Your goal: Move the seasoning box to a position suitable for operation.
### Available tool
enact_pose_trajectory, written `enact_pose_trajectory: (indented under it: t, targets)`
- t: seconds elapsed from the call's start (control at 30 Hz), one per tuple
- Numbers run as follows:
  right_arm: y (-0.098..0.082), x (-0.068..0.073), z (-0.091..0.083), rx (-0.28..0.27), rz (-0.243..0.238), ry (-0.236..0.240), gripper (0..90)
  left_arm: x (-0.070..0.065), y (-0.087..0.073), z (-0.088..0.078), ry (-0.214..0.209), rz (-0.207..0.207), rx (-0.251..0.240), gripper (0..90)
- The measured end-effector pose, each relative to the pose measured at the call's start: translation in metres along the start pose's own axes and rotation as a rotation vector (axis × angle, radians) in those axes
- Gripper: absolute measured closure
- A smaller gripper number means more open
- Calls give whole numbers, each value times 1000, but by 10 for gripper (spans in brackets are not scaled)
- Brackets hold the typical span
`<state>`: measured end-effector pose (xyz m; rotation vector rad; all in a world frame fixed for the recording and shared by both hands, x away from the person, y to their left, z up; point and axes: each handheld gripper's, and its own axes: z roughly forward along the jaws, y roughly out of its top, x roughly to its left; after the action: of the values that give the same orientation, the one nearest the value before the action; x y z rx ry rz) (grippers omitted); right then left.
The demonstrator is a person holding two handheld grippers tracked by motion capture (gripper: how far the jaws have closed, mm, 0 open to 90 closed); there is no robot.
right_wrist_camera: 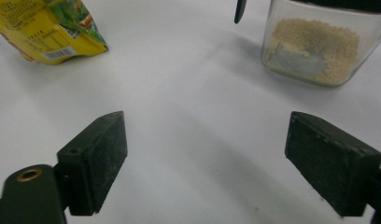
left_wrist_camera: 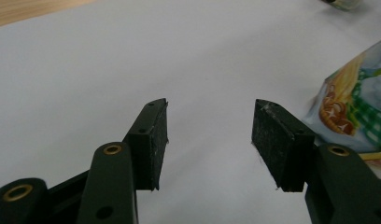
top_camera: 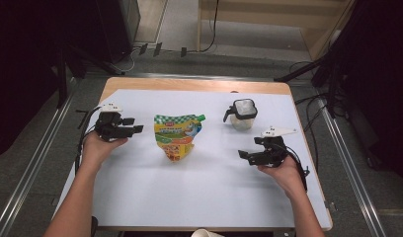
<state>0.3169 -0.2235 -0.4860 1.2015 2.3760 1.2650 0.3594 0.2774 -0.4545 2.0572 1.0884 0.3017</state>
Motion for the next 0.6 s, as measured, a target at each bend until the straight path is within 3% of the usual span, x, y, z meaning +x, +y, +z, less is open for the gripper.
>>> enact_pose_trajectory:
  t: [0.2,0.4,0.43,0.6]
  targets:
    - [3,3,-1,-24,21,-1,184,-5,5,6,-72,-53,74,460]
    - [5,5,-1,-32,18,-13,247,-12,9,5,-79,-29,53,453]
    - [5,6,-1,-41,17,-12,289,-14,11,4,-86,-9,38,452]
    - [7,8,0,-39,13,-8,387,-15,11,4,-110,-20,25,470]
